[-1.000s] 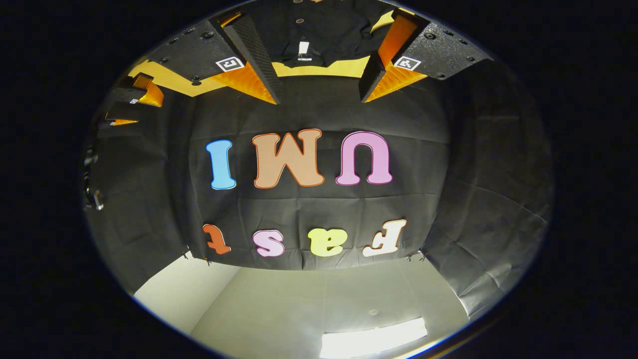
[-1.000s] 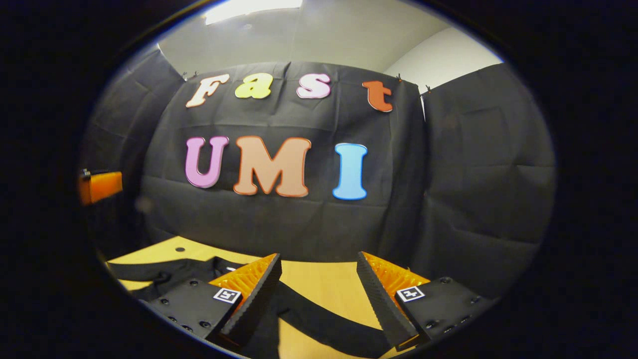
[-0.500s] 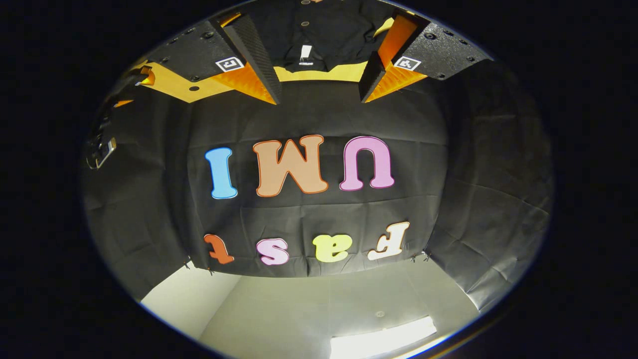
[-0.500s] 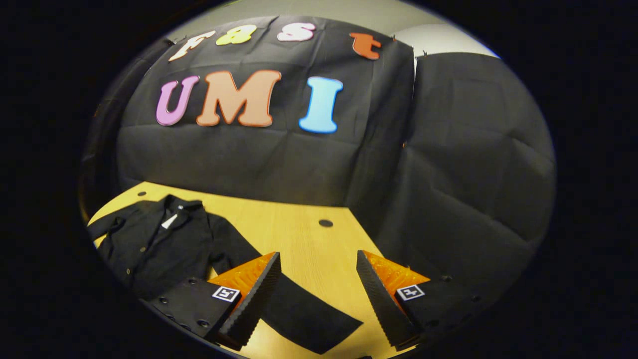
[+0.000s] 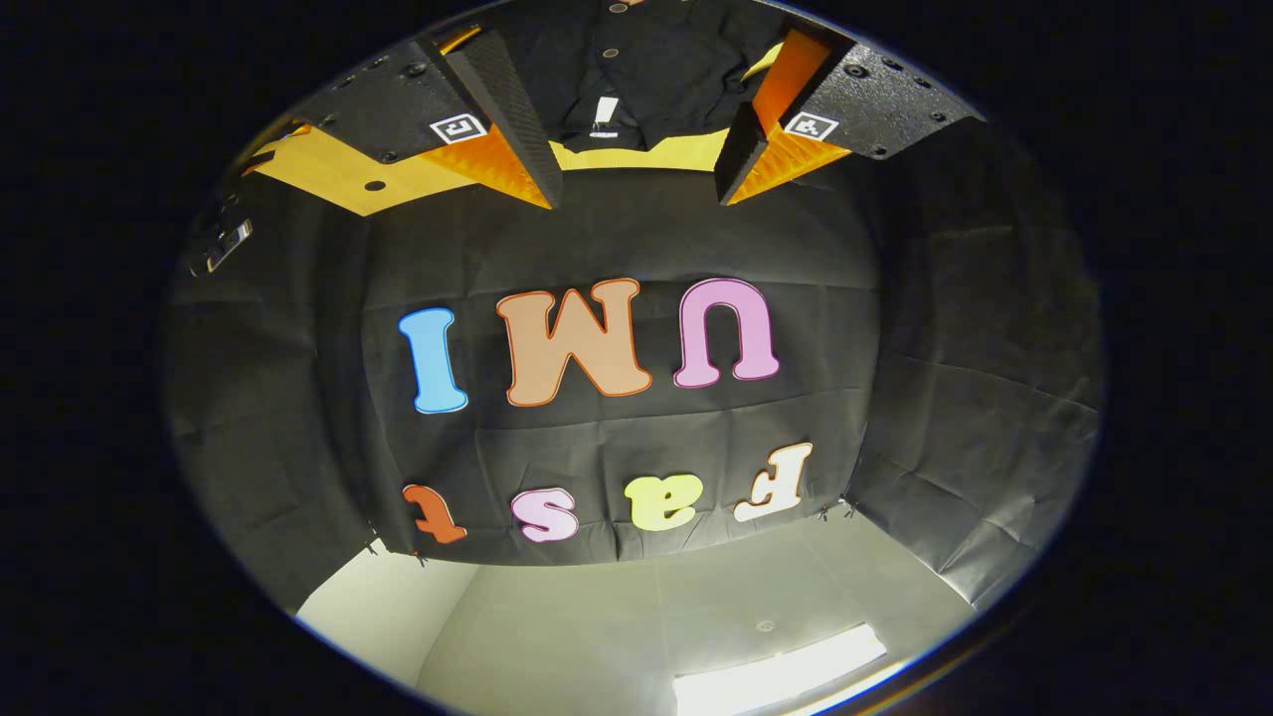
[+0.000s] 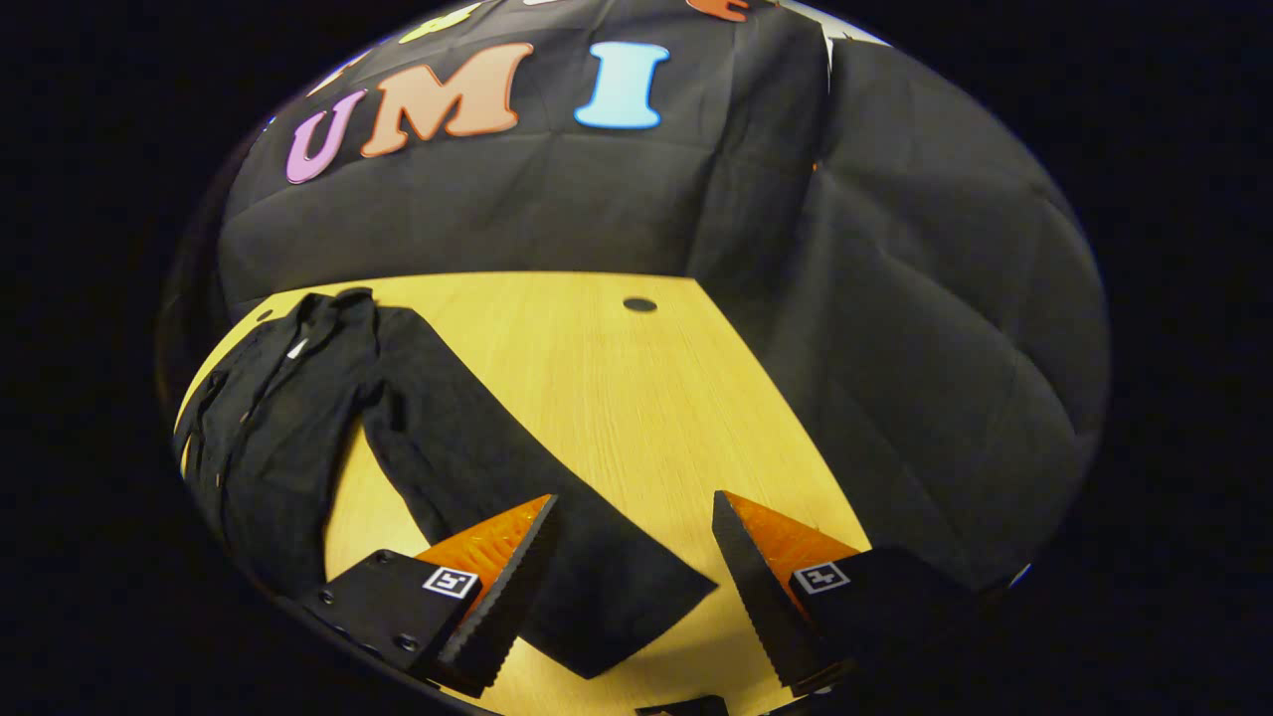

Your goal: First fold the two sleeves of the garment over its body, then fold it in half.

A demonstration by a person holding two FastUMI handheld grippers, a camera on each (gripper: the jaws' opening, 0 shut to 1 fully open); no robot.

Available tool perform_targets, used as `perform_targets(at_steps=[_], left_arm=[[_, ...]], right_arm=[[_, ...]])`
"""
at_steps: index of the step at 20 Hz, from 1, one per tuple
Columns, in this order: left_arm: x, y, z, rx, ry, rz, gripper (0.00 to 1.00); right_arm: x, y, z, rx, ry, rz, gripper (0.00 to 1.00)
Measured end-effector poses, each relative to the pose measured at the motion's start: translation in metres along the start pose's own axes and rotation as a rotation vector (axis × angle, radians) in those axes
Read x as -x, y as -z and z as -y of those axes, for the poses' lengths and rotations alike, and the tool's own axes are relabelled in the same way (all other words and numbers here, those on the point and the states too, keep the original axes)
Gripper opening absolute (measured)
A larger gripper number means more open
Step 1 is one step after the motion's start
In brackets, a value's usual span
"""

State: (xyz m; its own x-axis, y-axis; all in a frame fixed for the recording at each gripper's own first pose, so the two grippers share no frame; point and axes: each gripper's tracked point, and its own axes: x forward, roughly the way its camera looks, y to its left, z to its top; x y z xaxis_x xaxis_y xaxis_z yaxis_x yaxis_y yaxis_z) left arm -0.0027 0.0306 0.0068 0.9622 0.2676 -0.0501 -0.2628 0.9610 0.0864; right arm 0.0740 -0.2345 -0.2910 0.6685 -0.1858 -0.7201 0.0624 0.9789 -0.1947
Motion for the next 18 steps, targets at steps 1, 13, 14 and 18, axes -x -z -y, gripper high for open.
perform_targets(at_steps=[1, 13, 14, 18], left_arm=[[0.0, 0.002, 0.002, -0.004, -0.003, -0.001, 0.92], [-0.002, 0.01, 0.036, -0.009, -0.001, -0.018, 0.93], [-0.003, 0.01, 0.034, -0.013, -0.002, -0.021, 0.93], [-0.007, 0.014, 0.019, -0.014, -0.004, -0.011, 0.94]], right_arm=[[-0.006, 0.012, 0.004, -0.003, 0.002, -0.036, 0.99], [-0.028, 0.039, -0.018, -0.004, -0.187, -0.187, 0.7], [-0.029, 0.038, -0.024, 0.016, -0.197, -0.172, 0.5], [-0.03, 0.035, -0.021, 0.092, -0.132, -0.125, 0.04]])
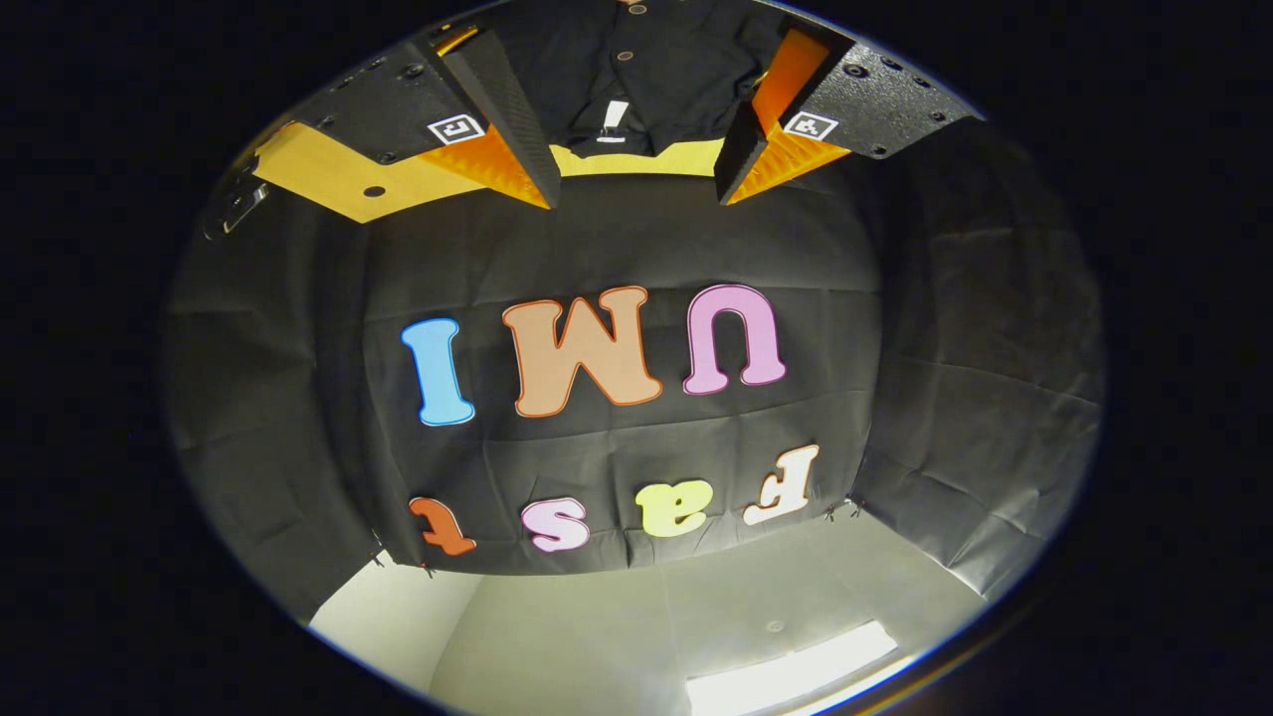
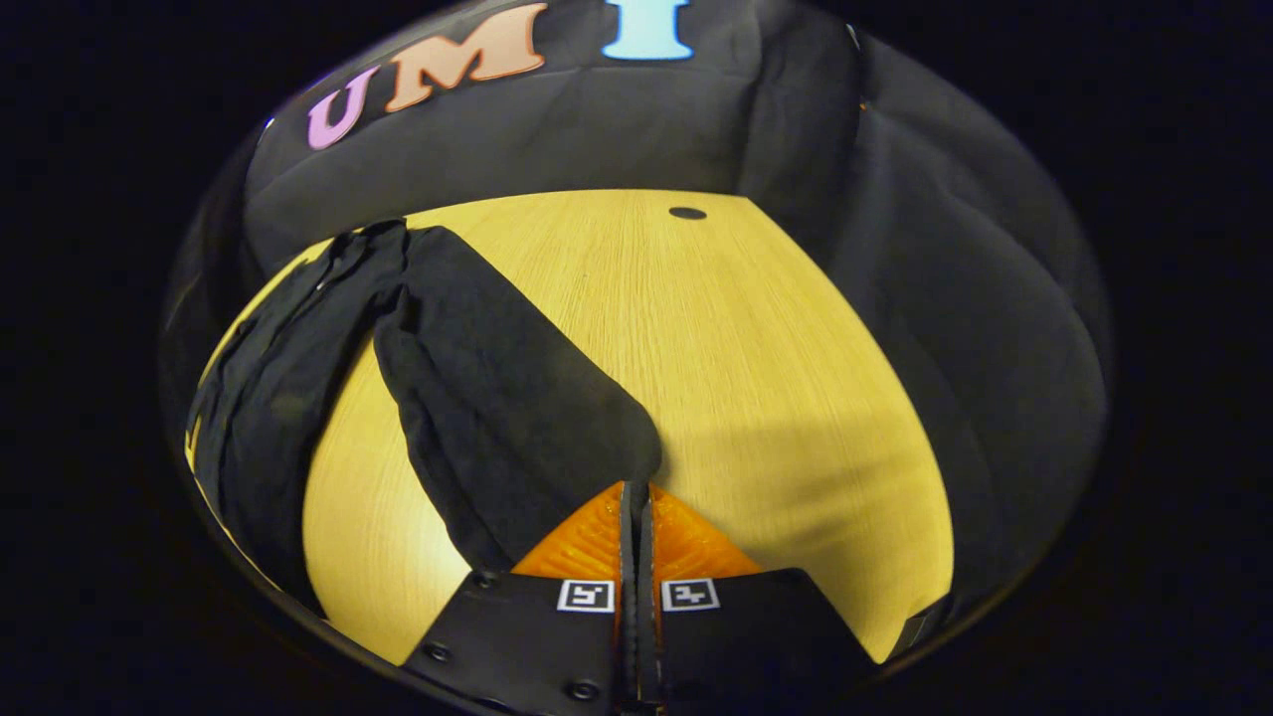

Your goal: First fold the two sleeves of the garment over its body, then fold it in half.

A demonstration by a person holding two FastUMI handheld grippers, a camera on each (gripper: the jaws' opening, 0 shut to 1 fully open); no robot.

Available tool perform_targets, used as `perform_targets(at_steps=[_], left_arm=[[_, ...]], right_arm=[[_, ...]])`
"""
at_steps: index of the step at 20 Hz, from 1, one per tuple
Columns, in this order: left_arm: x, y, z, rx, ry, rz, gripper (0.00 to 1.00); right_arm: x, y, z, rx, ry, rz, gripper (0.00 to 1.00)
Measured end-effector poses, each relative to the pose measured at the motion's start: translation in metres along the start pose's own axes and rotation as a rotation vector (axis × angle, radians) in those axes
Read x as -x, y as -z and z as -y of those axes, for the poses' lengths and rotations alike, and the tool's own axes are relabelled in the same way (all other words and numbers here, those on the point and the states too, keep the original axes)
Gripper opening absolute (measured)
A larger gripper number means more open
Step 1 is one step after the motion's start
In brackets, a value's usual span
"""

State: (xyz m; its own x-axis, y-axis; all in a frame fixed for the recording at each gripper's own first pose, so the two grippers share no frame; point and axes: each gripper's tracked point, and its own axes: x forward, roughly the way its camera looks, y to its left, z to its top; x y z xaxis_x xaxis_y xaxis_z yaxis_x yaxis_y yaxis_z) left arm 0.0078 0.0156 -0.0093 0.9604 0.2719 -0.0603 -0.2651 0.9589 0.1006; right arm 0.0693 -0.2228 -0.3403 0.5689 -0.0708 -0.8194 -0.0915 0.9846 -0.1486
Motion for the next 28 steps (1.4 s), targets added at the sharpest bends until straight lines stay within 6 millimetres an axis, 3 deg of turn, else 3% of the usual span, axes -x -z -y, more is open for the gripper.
perform_targets(at_steps=[2, 6, 13, 22, 28], left_arm=[[-0.005, 0.005, -0.011, 0.003, 0.01, 0.0, 0.93], [-0.015, 0.006, -0.046, 0.001, 0.004, 0.002, 0.93], [-0.021, 0.022, -0.095, 0.013, -0.014, -0.022, 0.93], [-0.016, 0.042, -0.165, 0.02, -0.082, -0.055, 0.93], [-0.014, 0.06, -0.216, 0.036, -0.138, -0.082, 0.93]], right_arm=[[0.009, -0.011, -0.011, -0.08, -0.047, 0.008, 0.03], [0.042, -0.062, -0.033, -0.183, -0.078, 0.117, 0.03], [0.086, -0.134, -0.118, -0.12, -0.17, 0.245, 0.02], [0.124, -0.191, -0.22, 0.013, -0.255, 0.341, 0.02], [0.125, -0.219, -0.296, 0.056, -0.314, 0.363, 0.02]])
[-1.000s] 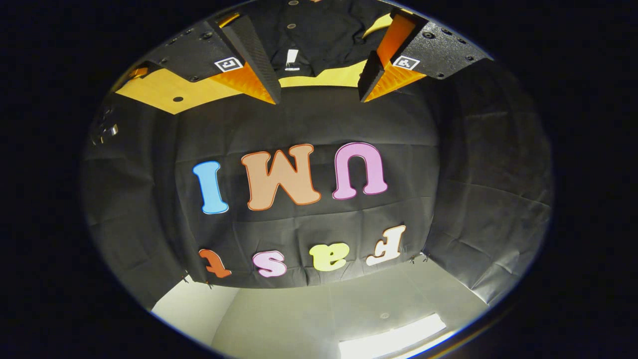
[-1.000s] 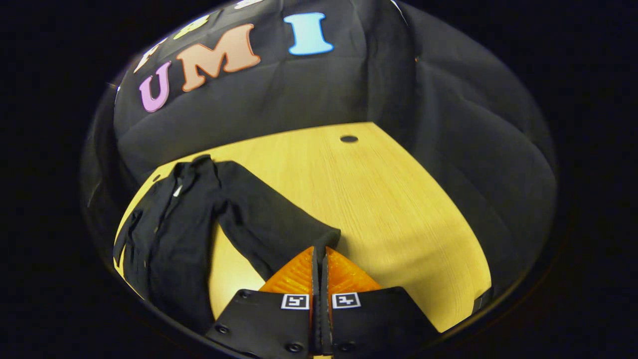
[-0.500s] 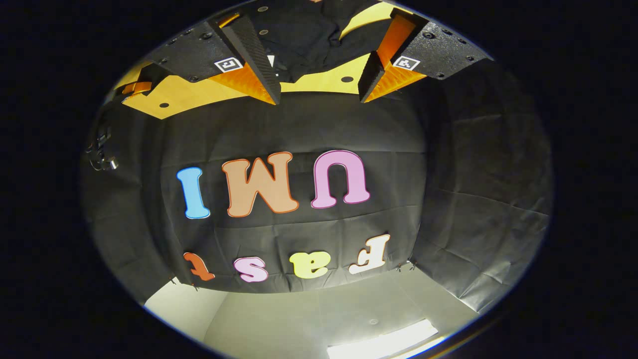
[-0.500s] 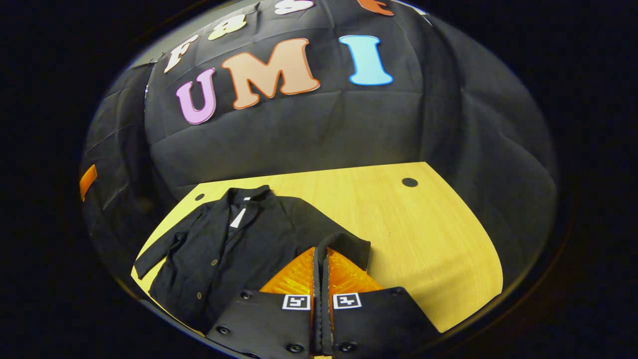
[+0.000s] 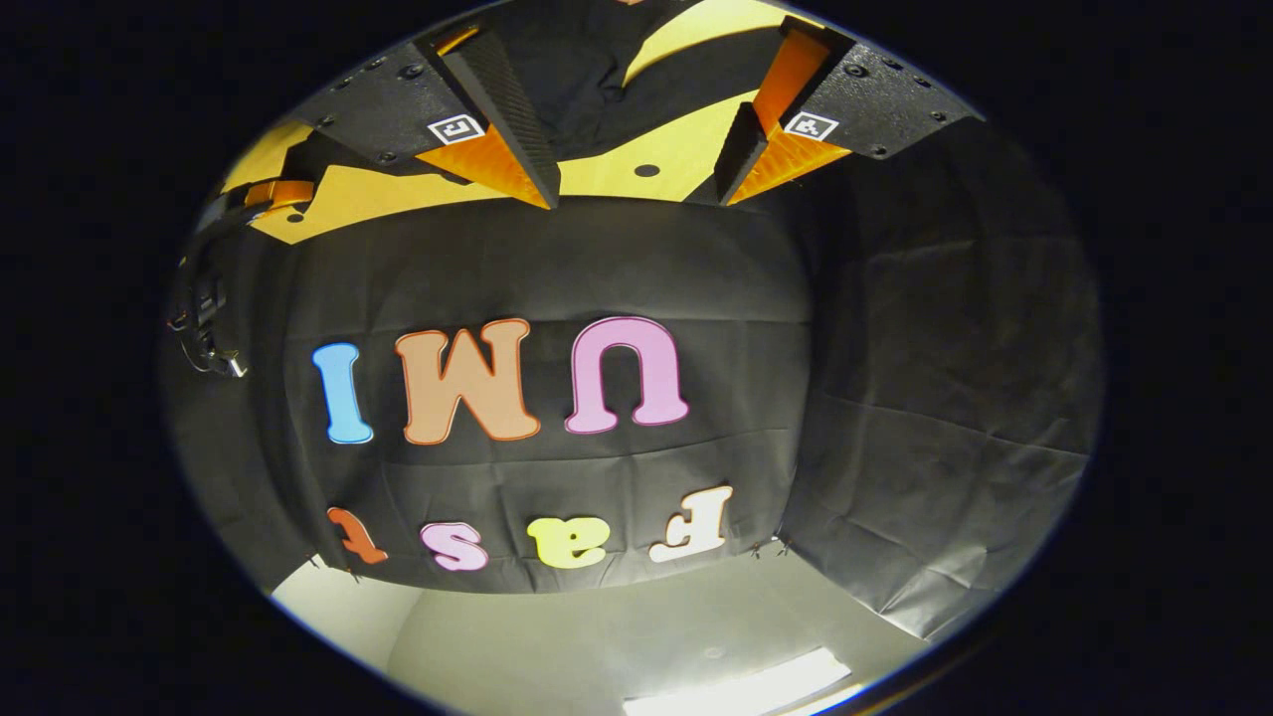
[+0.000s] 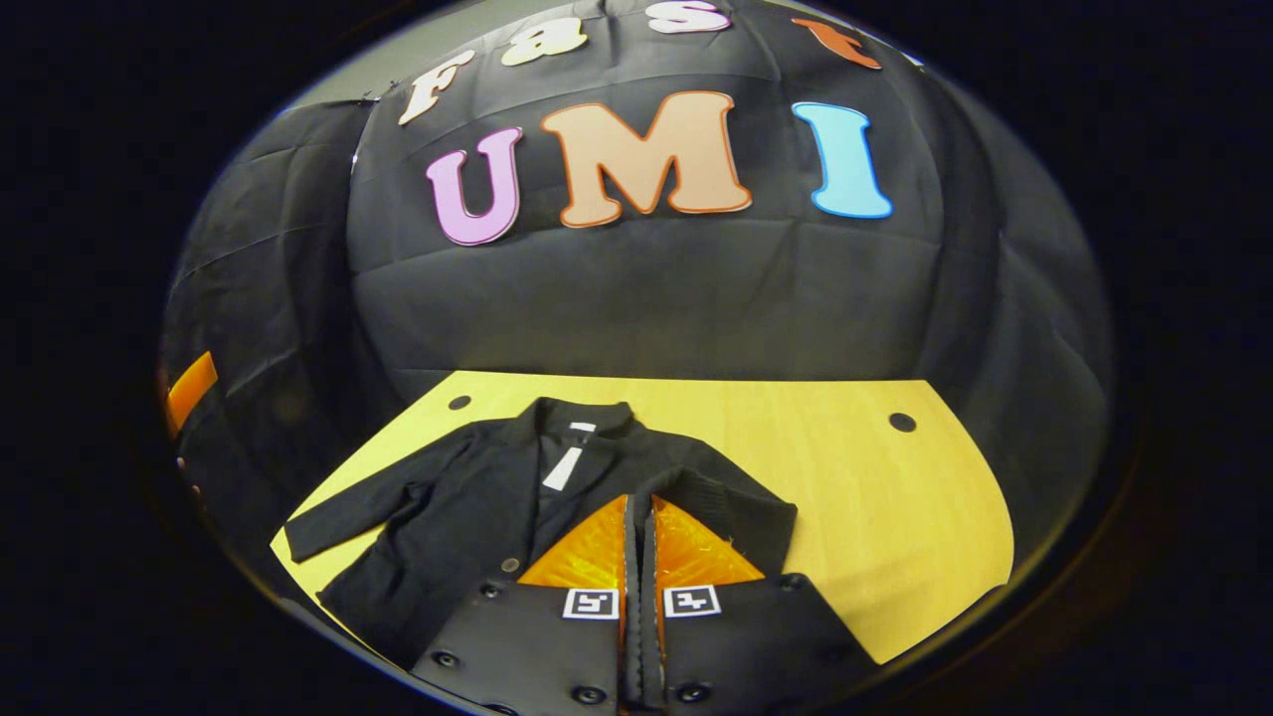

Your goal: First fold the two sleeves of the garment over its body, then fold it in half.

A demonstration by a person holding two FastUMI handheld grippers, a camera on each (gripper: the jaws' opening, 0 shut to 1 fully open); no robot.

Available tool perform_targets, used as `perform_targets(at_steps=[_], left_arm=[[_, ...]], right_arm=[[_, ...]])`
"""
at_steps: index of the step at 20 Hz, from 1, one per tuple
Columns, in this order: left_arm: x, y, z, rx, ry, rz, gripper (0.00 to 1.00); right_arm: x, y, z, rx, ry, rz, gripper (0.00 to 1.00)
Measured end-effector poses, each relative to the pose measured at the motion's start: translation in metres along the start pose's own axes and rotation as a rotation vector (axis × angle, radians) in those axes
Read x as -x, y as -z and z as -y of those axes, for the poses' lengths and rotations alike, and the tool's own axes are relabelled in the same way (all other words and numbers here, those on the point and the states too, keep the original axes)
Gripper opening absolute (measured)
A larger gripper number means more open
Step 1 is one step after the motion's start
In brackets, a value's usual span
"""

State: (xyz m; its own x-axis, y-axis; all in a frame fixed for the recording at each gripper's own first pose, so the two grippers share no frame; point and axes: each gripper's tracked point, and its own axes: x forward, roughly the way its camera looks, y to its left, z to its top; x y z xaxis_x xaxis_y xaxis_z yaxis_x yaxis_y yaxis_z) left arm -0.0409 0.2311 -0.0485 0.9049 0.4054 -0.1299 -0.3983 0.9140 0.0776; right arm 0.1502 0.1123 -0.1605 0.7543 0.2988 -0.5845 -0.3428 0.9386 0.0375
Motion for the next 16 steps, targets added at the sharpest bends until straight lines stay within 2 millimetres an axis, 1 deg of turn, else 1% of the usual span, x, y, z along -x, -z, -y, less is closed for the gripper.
perform_targets(at_steps=[3, 6, 7, 8, 9, 10, 12, 16], left_arm=[[-0.004, 0.012, -0.029, -0.009, -0.031, -0.017, 0.93], [-0.008, 0.023, -0.056, -0.021, -0.058, -0.035, 0.93], [-0.009, 0.028, -0.065, -0.021, -0.067, -0.042, 0.94], [-0.01, 0.032, -0.075, -0.022, -0.078, -0.051, 0.94], [-0.01, 0.038, -0.085, -0.021, -0.09, -0.061, 0.94], [-0.011, 0.045, -0.096, -0.021, -0.103, -0.073, 0.93], [-0.013, 0.058, -0.116, -0.023, -0.128, -0.099, 0.94], [-0.014, 0.086, -0.149, -0.041, -0.166, -0.152, 0.93]], right_arm=[[-0.018, -0.015, -0.039, 0.027, -0.034, 0.017, 0.02], [-0.039, -0.021, -0.076, 0.063, -0.067, 0.011, 0.02], [-0.048, -0.022, -0.088, 0.069, -0.075, 0.003, 0.02], [-0.056, -0.022, -0.1, 0.074, -0.083, -0.006, 0.0], [-0.064, -0.019, -0.112, 0.078, -0.093, -0.016, 0.02], [-0.071, -0.018, -0.123, 0.085, -0.102, -0.029, 0.02], [-0.085, -0.014, -0.146, 0.107, -0.118, -0.048, 0.02], [-0.123, -0.004, -0.188, 0.15, -0.147, -0.091, 0.02]])
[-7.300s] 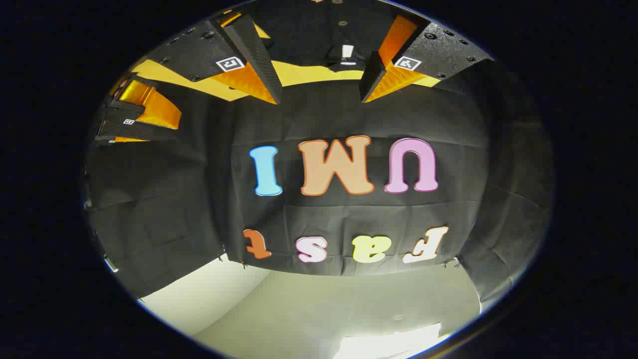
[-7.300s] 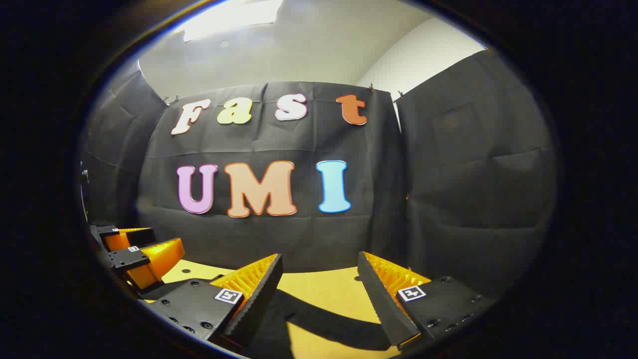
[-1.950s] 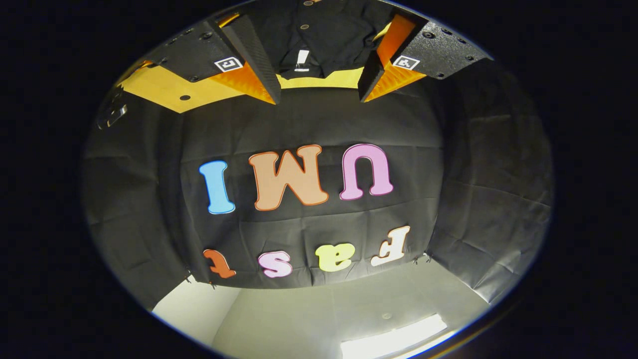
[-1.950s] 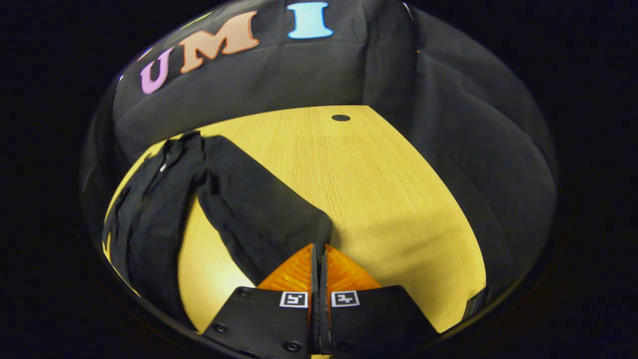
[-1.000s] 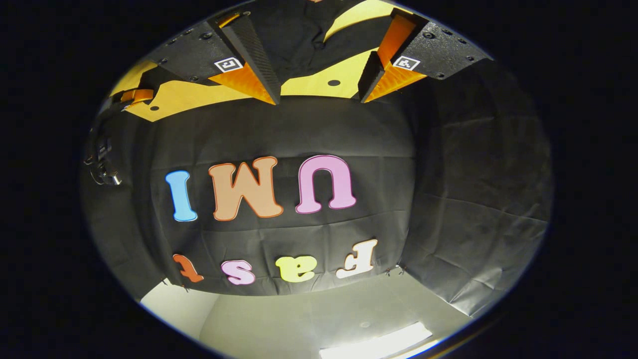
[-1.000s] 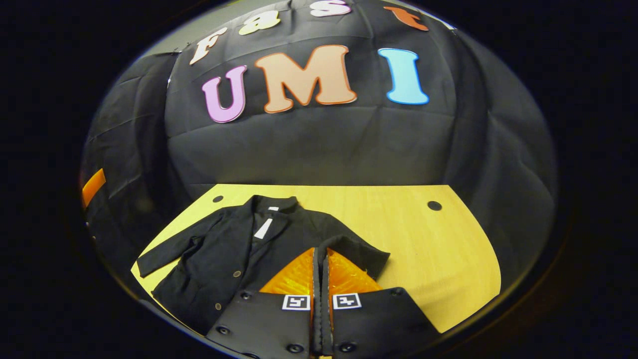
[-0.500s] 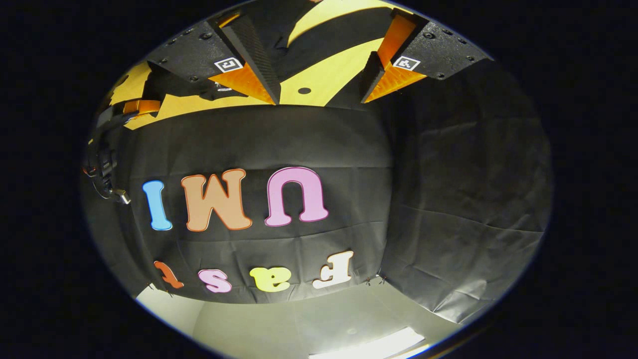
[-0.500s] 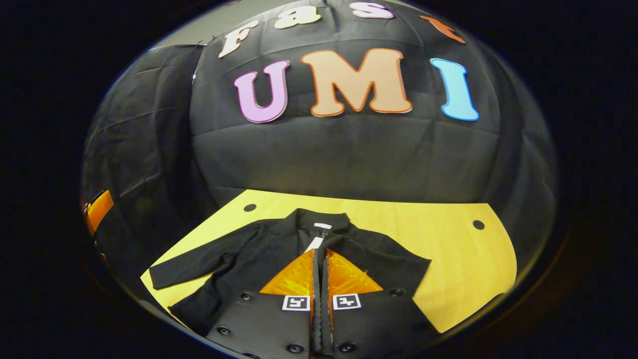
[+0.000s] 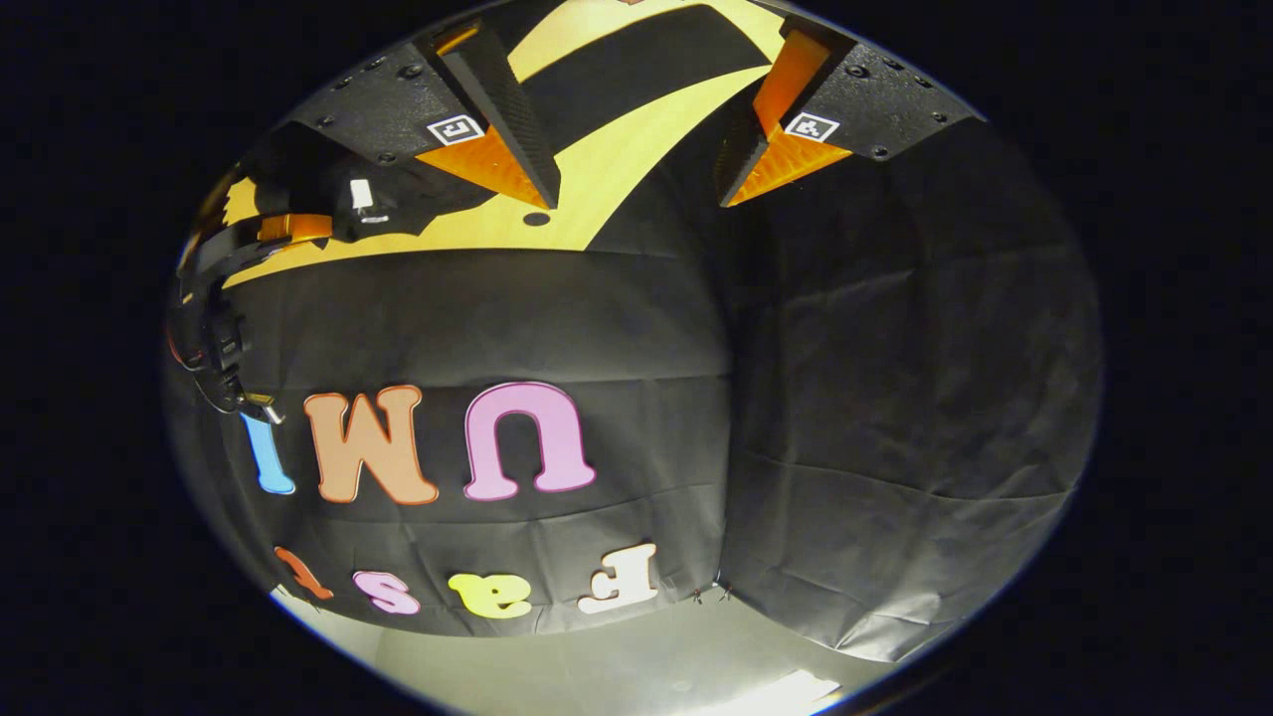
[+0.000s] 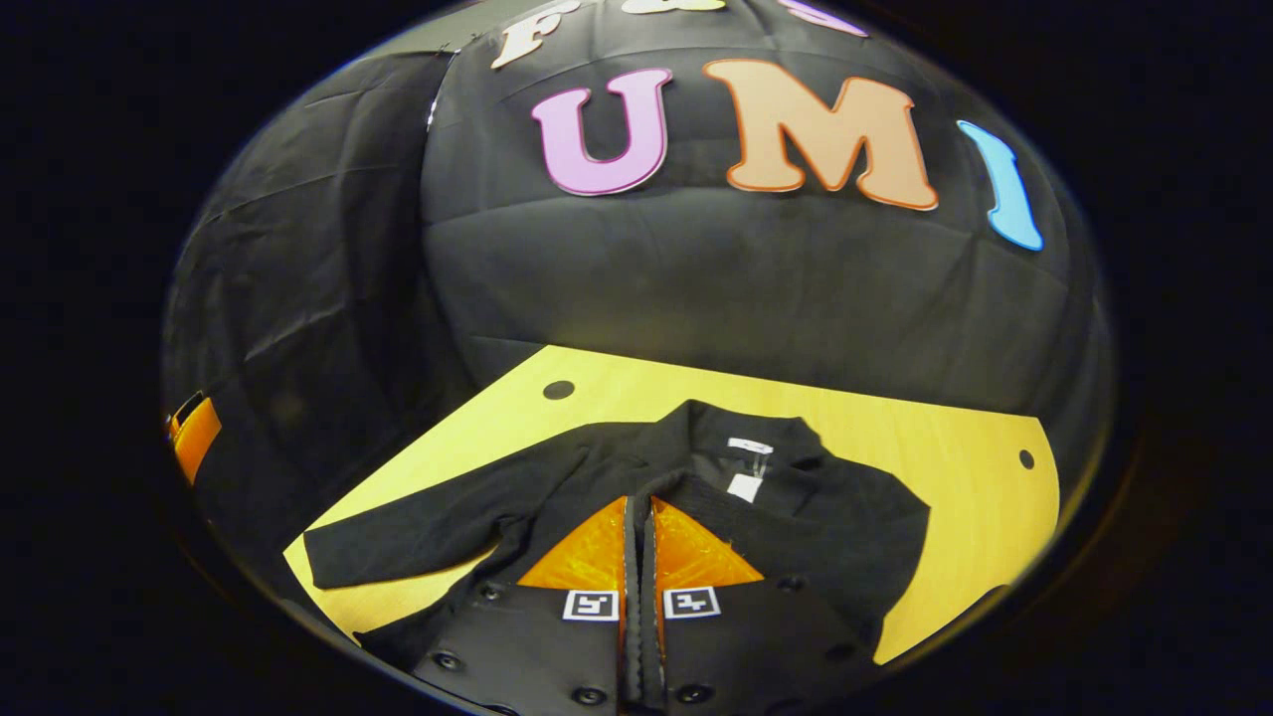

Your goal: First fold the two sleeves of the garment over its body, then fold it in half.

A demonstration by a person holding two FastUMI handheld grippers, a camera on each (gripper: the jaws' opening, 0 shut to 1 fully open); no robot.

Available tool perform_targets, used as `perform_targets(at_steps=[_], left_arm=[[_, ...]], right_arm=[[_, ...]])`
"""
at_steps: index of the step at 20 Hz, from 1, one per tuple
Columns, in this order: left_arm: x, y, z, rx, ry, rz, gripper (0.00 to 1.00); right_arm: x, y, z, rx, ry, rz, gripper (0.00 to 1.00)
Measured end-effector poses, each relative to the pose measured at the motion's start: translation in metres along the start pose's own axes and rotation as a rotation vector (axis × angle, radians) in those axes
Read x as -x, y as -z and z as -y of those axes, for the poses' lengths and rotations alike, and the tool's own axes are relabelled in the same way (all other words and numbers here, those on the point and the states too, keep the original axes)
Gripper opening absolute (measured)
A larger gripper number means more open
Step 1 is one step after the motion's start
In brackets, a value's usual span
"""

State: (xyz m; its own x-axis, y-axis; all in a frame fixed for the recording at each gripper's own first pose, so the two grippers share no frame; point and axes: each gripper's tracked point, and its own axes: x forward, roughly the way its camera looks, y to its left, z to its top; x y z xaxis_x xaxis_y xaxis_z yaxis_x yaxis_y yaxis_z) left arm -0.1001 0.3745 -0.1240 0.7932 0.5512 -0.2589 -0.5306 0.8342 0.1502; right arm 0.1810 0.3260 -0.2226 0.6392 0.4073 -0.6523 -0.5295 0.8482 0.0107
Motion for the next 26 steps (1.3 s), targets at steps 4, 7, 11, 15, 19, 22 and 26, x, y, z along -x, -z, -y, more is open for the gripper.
perform_targets(at_steps=[4, 7, 11, 15, 19, 22, 26], left_arm=[[-0.006, 0.029, -0.03, -0.001, -0.041, -0.066, 0.93], [-0.013, 0.054, -0.043, 0.002, -0.062, -0.118, 0.94], [-0.022, 0.097, -0.051, 0.015, -0.059, -0.218, 0.96], [-0.027, 0.147, -0.054, 0.017, -0.044, -0.353, 0.95], [-0.031, 0.181, -0.056, 0.027, -0.039, -0.446, 0.95], [-0.028, 0.205, -0.054, 0.034, -0.041, -0.516, 0.96], [-0.023, 0.23, -0.054, 0.033, -0.052, -0.584, 0.95]], right_arm=[[-0.023, 0.0, -0.045, 0.003, -0.069, -0.007, 0.03], [-0.028, -0.027, -0.051, 0.016, -0.049, 0.113, 0.92], [-0.01, -0.051, -0.038, 0.032, 0.0, 0.195, 0.99], [0.006, -0.058, -0.009, 0.026, 0.066, 0.212, 1.0], [0.022, -0.061, 0.008, 0.047, 0.114, 0.226, 0.99], [0.03, -0.06, 0.013, 0.066, 0.134, 0.228, 0.99], [0.036, -0.057, 0.019, 0.076, 0.156, 0.226, 0.98]])
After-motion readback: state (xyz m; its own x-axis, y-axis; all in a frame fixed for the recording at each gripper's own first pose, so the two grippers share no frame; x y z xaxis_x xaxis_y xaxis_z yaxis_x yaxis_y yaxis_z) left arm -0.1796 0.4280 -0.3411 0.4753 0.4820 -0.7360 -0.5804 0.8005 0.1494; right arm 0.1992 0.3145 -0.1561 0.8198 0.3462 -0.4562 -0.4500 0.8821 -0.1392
